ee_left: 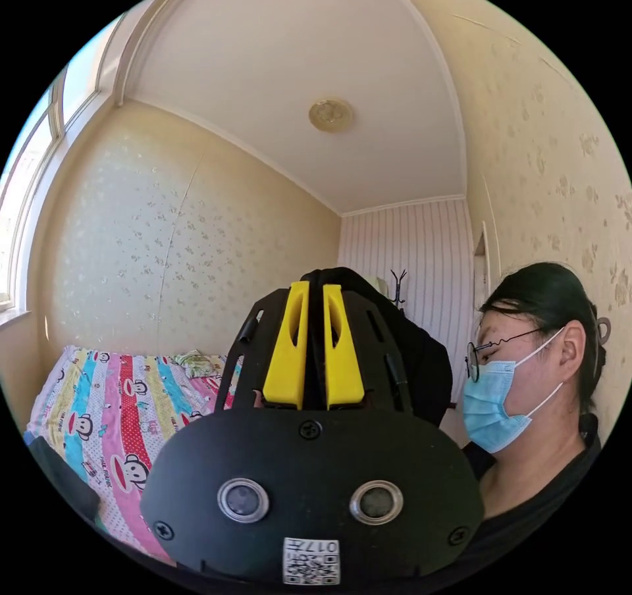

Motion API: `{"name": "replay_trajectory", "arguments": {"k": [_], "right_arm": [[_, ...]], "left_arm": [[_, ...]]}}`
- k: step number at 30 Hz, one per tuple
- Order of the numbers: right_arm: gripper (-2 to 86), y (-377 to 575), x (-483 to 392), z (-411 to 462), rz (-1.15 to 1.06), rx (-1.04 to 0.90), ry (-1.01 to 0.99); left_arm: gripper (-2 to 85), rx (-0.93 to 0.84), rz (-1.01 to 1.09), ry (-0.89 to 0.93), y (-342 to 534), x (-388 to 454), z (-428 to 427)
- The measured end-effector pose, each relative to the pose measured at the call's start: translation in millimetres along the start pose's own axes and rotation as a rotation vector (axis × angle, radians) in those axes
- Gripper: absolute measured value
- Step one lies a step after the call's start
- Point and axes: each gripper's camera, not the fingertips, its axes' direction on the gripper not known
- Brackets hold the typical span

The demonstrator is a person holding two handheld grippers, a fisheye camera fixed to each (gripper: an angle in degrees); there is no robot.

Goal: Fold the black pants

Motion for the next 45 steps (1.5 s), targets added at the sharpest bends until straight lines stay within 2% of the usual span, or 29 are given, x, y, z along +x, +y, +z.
{"name": "replay_trajectory", "arguments": {"k": [2, 4, 8, 11, 13, 16, 18, 19, 20, 21, 23, 24, 25, 27, 28, 30, 32, 34, 37, 43, 45], "right_arm": [[9.3, -12.8, 8.0, -11.9, 0.017, 0.043, -0.162], [7.9, -32.0, 11.8, -22.6, 0.088, 0.015, -0.161], [7.0, -102.0, -27.5, -45.4, -0.072, 0.022, 0.034], [6.4, -165.1, -53.8, -32.8, -0.181, -0.034, 0.307], [6.1, -205.8, -54.8, -14.5, -0.243, -0.064, 0.456], [5.9, -285.9, -1.3, 31.7, -0.233, -0.173, 0.660], [6.4, -353.8, 113.4, 72.3, -0.061, -0.301, 0.743], [6.6, -367.2, 149.5, 80.7, 0.006, -0.343, 0.747], [6.9, -383.5, 223.1, 93.3, 0.147, -0.446, 0.749], [7.1, -380.6, 288.2, 98.0, 0.299, -0.537, 0.774], [8.5, -348.4, 360.3, 96.7, 0.523, -0.670, 0.795], [9.5, -320.6, 387.9, 96.2, 0.585, -0.747, 0.802], [9.9, -305.1, 397.9, 96.2, 0.598, -0.782, 0.814], [10.5, -228.6, 425.8, 101.7, 0.583, -0.982, 0.878], [10.8, -206.5, 431.1, 103.3, 0.584, -1.040, 0.892], [12.0, -117.6, 441.3, 106.3, 0.607, -1.223, 0.868], [12.4, -61.7, 435.0, 102.0, 0.641, -1.268, 0.798], [12.6, -18.4, 421.0, 92.6, 0.698, -1.271, 0.729], [12.8, 29.8, 384.5, 65.9, 0.802, -1.157, 0.657], [12.5, 86.9, 295.8, 36.4, 0.884, -0.864, 0.725], [12.5, 97.6, 267.7, 41.3, 0.839, -0.813, 0.839]], "left_arm": [[4.1, 0.022, -0.042, -0.002, -9.4, -17.7, -7.5], [4.1, 0.033, -0.061, -0.027, -15.4, -28.3, -15.0], [4.2, 0.097, -0.076, -0.100, -21.4, -50.7, -31.7], [4.2, 0.162, -0.055, -0.176, -33.9, -75.0, -35.0], [4.2, 0.128, -0.068, -0.260, -56.6, -107.9, -17.0], [4.4, 0.036, -0.147, -0.311, -106.5, -215.9, 55.0], [5.0, -0.073, -0.169, -0.377, -134.3, -301.0, 120.9], [5.6, -0.167, -0.181, -0.437, -140.8, -363.0, 164.9], [6.1, -0.317, -0.240, -0.523, -130.8, -425.0, 202.1], [6.3, -0.410, -0.287, -0.564, -120.7, -452.8, 216.5], [7.0, -0.746, -0.429, -0.637, -58.4, -538.2, 252.2], [7.5, -0.781, -0.438, -0.618, -40.1, -550.3, 255.5], [8.6, -0.825, -0.451, -0.562, -1.3, -567.5, 258.3], [9.0, -0.912, -0.470, -0.484, 66.6, -584.5, 261.2], [9.1, -1.007, -0.486, -0.446, 115.3, -591.0, 264.8], [9.9, -1.152, -0.510, -0.394, 184.0, -590.9, 268.4], [12.2, -1.242, -0.535, -0.329, 249.0, -573.3, 261.1], [13.6, -1.236, -0.567, -0.286, 274.0, -556.3, 245.3], [15.1, -1.131, -0.663, -0.314, 293.9, -531.1, 199.6], [13.5, -0.907, -0.767, -0.413, 318.1, -469.5, 149.3], [12.6, -0.945, -0.756, -0.474, 331.2, -454.1, 159.6]]}}
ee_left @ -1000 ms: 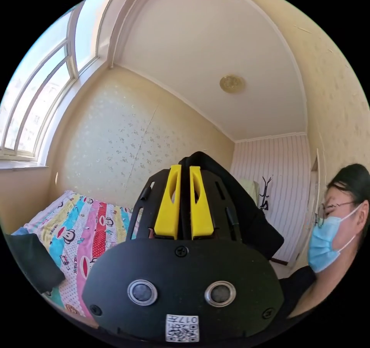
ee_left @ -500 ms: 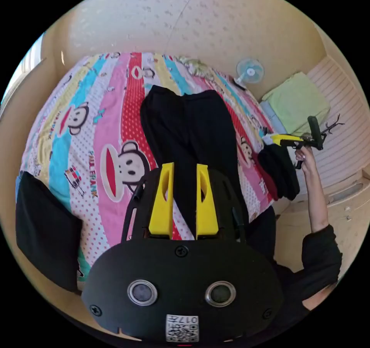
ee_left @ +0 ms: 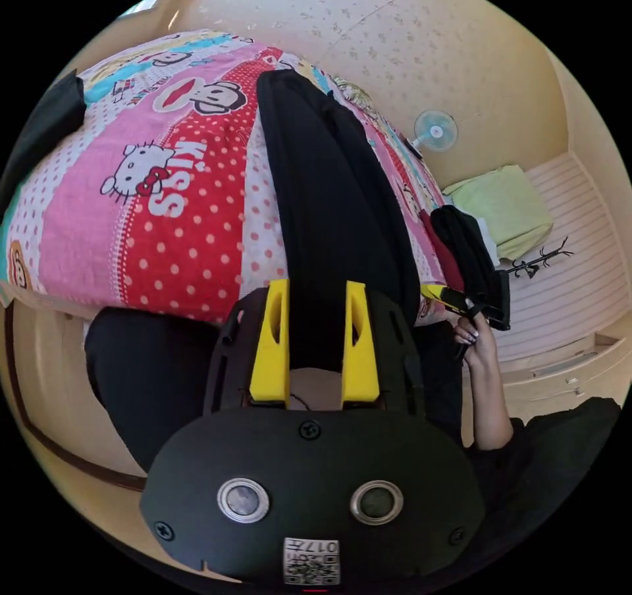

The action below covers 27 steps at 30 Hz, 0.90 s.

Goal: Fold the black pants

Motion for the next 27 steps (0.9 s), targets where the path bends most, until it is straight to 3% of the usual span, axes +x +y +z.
{"name": "replay_trajectory", "arguments": {"k": [2, 5, 7, 9, 11, 13, 15, 17, 18, 21, 23, 25, 27], "right_arm": [[12.3, 11.1, -13.3, 7.6, -0.036, 0.050, 0.068], [10.0, 17.2, -26.2, 17.2, -0.113, 0.042, 0.127], [6.0, 18.6, -20.7, 20.3, -0.144, 0.014, 0.118], [4.0, 19.7, 2.4, 8.0, -0.053, 0.015, -0.051], [3.0, 24.6, 13.5, -18.7, -0.034, 0.063, -0.166], [2.1, 35.5, 18.7, -60.2, -0.039, 0.162, -0.163], [1.3, 58.3, 27.4, -119.1, -0.032, 0.321, -0.060], [1.1, 70.7, 38.2, -142.5, 0.013, 0.329, 0.112], [1.1, 74.2, 47.6, -146.4, 0.048, 0.271, 0.193], [1.6, 84.3, 59.7, -142.6, 0.058, 0.182, 0.139], [2.5, 89.9, 57.2, -132.0, 0.038, 0.162, 0.092], [4.6, 90.3, 50.3, -114.1, 0.005, 0.115, 0.081], [9.4, 83.4, 41.2, -85.7, -0.036, 0.039, 0.054]], "left_arm": [[10.0, 0.014, 0.012, -0.210, 2.9, 16.5, 14.6], [7.7, 0.000, 0.037, -0.301, -7.0, 29.2, 19.5], [4.6, -0.040, 0.081, -0.287, -15.4, 31.4, 16.6], [3.6, -0.057, 0.098, -0.224, -21.8, 26.5, 1.8], [3.1, 0.040, 0.135, -0.085, -18.3, 15.8, -48.2], [2.6, 0.127, 0.093, -0.075, -9.3, 5.8, -95.8], [2.1, 0.186, 0.075, -0.217, 0.5, 0.4, -136.1], [1.8, 0.177, 0.031, -0.456, 6.0, -18.8, -156.3], [1.7, 0.166, 0.015, -0.491, 6.5, -27.2, -156.9], [0.4, 0.141, -0.099, -0.565, 14.1, -66.8, -166.4], [-0.4, 0.221, -0.171, -0.662, 29.7, -79.3, -187.4], [-0.3, 0.260, -0.165, -0.620, 35.7, -81.6, -197.8], [0.4, 0.254, -0.088, -0.406, 33.4, -78.6, -198.0]]}}
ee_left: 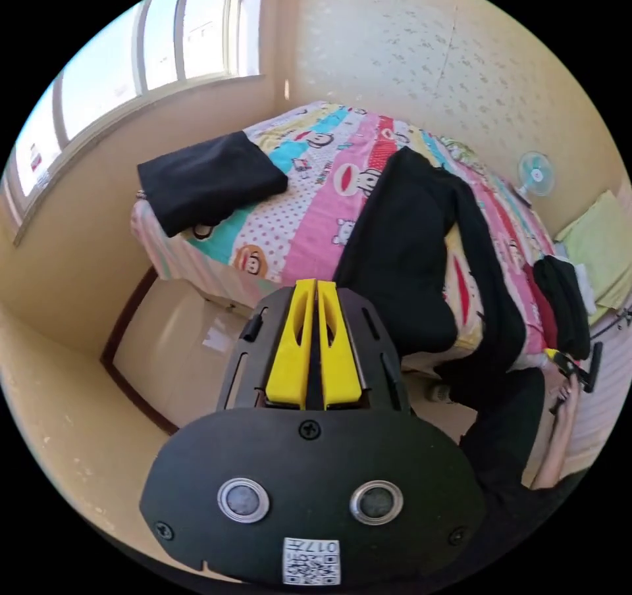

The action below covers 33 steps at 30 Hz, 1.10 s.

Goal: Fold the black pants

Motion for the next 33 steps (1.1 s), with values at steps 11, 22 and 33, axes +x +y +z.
{"name": "replay_trajectory", "arguments": {"k": [11, 22, 33], "right_arm": [[3.5, -1.6, -4.2, 64.6, -0.019, -0.058, -0.304], [0.5, 73.6, 58.5, -48.5, 0.178, 0.274, -0.053], [1.9, 80.6, 56.2, -15.0, 0.129, 0.131, -0.189]], "left_arm": [[8.1, -0.214, 0.292, 0.438, -2.2, 100.2, 44.7], [15.2, -0.279, 0.310, 0.004, -7.6, 77.8, 105.3], [1.9, -0.319, 0.458, 0.115, -17.5, 63.8, 104.2]]}}
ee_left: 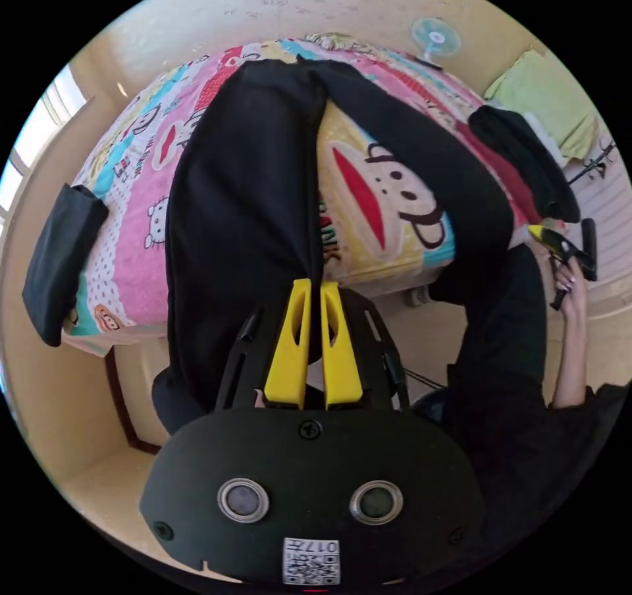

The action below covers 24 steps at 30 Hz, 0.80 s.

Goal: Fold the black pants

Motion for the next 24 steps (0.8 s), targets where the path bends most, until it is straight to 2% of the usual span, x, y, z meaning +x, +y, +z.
{"name": "replay_trajectory", "arguments": {"k": [3, 6, 8, 11, 16, 18, 20, 24], "right_arm": [[5.3, 0.3, -0.1, 7.3, -0.037, -0.015, 0.009], [9.5, -1.6, -6.3, 11.2, -0.053, -0.002, 0.021], [9.6, -2.3, -9.8, 10.5, -0.069, 0.003, -0.001], [9.3, -2.4, -7.3, 11.2, -0.063, -0.016, 0.002], [8.2, 3.6, 9.0, 15.5, -0.007, 0.008, -0.138], [7.8, 6.9, 10.8, 16.3, 0.005, -0.003, -0.178], [7.7, 9.4, 9.2, 16.9, -0.001, -0.035, -0.164], [7.8, 18.3, 13.6, 15.9, -0.006, -0.084, -0.116]], "left_arm": [[3.3, -0.034, 0.062, 0.107, 7.8, -4.7, 0.7], [4.8, -0.051, -0.076, 0.140, 18.7, -36.6, 1.3], [5.6, 0.104, -0.131, 0.338, 30.8, -61.6, -20.2], [7.1, 0.217, -0.086, 0.509, 18.1, -61.1, -28.0], [17.6, 0.027, 0.105, 0.411, -55.2, 0.1, 13.0], [18.3, -0.083, 0.128, 0.405, -77.2, 11.6, 33.6], [19.3, -0.277, 0.124, 0.474, -97.7, 10.4, 68.5], [16.4, -0.356, 0.058, 0.647, -101.6, -16.8, 99.6]]}}
